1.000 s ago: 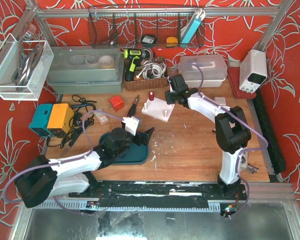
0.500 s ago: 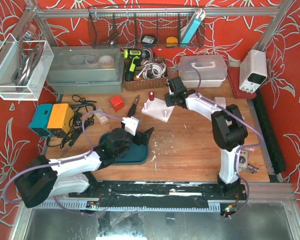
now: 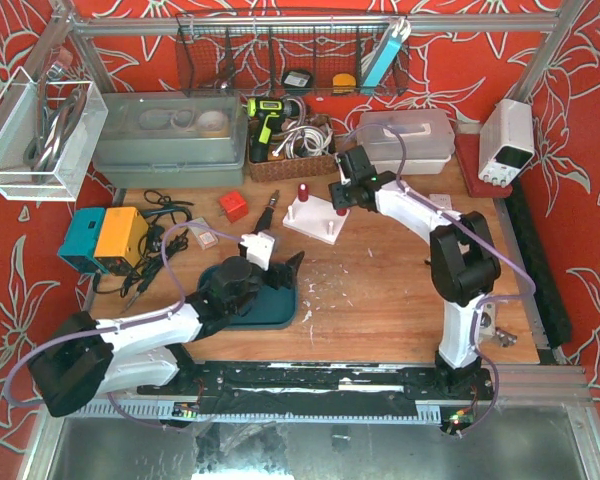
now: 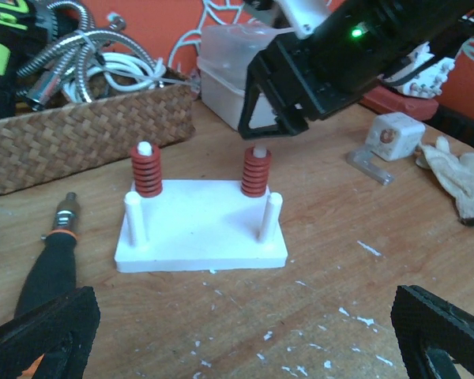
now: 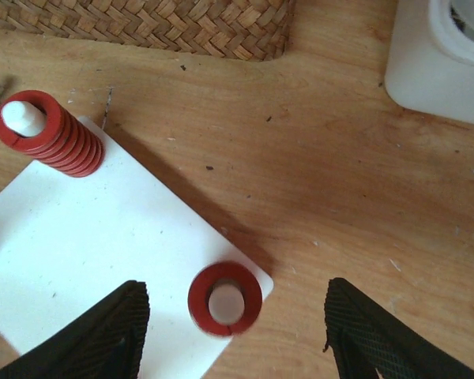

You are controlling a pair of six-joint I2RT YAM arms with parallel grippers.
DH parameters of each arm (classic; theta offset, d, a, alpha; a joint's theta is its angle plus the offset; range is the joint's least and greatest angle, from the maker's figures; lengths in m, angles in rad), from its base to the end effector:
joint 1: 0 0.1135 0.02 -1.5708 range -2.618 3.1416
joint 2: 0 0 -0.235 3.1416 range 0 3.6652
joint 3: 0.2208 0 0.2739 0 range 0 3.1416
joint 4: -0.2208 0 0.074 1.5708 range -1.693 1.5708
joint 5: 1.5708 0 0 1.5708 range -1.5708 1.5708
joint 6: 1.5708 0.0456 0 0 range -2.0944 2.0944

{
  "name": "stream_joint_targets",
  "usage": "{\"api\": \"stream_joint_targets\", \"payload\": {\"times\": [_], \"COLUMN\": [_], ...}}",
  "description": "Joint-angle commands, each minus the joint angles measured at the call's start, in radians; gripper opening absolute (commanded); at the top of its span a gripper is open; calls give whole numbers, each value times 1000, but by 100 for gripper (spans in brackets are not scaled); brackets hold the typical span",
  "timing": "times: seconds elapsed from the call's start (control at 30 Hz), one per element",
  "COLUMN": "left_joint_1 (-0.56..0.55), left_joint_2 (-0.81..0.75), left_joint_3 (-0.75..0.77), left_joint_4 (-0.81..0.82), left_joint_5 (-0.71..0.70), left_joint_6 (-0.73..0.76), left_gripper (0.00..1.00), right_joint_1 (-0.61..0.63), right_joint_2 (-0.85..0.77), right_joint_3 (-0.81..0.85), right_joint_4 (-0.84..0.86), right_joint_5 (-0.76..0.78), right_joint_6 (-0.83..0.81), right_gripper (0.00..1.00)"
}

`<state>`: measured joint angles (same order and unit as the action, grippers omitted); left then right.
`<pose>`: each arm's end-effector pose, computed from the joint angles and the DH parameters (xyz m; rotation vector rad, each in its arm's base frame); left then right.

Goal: Install the large spring

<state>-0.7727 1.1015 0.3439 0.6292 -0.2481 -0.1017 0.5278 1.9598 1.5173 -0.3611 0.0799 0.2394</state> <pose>0.1985 -0.1779 0.1679 0.3848 1.6712 -0.4420 0.3986 0.2281 0.1847 -0.3050 2.3687 0.2722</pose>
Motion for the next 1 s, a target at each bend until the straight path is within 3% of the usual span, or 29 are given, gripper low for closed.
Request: {"api": "stream_joint_targets", "payload": {"times": [0.0, 0.13, 0.33, 0.47, 0.57, 0.67, 0.83, 0.97], "left_joint_1": [-2, -2, 2, 8, 14, 16, 19, 22], "left_joint_2": [-46, -84, -205, -270, -288, -276, -207, -249], "left_joint_3": [-10, -19, 46, 116, 198, 282, 393, 371], "left_joint_4": [6, -22, -288, -557, -861, -1101, -1366, -1388], "left_joint_5": [-80, -150, -238, -348, -415, -392, -261, -185], "left_joint_6": [-27, -64, -296, -564, -845, -1117, -1452, -1603], "left_gripper": [100, 100, 100, 100, 99, 82, 64, 50], "right_joint_1": [-7, -6, -5, -5, -4, -3, -3, -3], "right_joint_2": [-120, -231, -432, -569, -653, -711, -762, -821], "right_joint_3": [27, -43, -213, -341, -428, -515, -586, -633], "right_joint_4": [-107, -144, -136, -104, -80, -49, -23, -6], "right_joint_5": [-14, -44, -23, -83, -110, -128, -141, -150], "right_joint_6": [-4, -3, 19, 33, 43, 51, 64, 65], "right_gripper": [67, 79, 97, 99, 99, 99, 99, 99]}}
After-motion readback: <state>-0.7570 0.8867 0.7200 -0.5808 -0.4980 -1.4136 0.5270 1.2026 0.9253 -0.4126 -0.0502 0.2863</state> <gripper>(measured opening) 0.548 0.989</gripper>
